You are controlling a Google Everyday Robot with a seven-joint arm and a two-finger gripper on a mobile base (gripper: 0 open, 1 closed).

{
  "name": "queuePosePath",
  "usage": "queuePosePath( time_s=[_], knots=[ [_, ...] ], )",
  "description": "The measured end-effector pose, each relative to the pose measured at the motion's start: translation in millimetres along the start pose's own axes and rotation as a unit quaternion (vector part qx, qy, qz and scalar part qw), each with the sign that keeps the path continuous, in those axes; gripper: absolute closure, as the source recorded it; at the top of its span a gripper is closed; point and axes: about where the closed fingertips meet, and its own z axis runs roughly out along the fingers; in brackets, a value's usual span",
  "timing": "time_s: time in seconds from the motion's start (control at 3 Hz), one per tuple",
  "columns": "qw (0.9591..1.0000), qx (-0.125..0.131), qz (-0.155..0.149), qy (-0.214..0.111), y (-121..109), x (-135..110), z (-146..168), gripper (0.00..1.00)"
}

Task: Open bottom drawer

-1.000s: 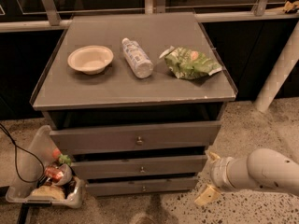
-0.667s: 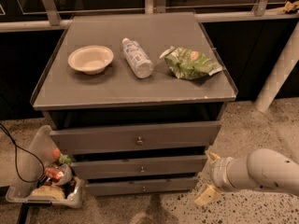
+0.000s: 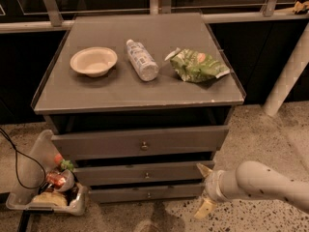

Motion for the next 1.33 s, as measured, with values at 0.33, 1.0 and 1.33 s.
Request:
queuePosePath(
  time_s=[0.33,1.0,1.33],
  knots=[
    [0.9998,0.004,-0.015,0.010,8.3,42.2,59.8,0.00],
    [0.9995,-0.003,-0.029,0.014,5.6,41.3,77.7,0.00],
    [0.9981,-0.001,-0.062,0.008,-6.7,44.9,109.6,0.00]
  ],
)
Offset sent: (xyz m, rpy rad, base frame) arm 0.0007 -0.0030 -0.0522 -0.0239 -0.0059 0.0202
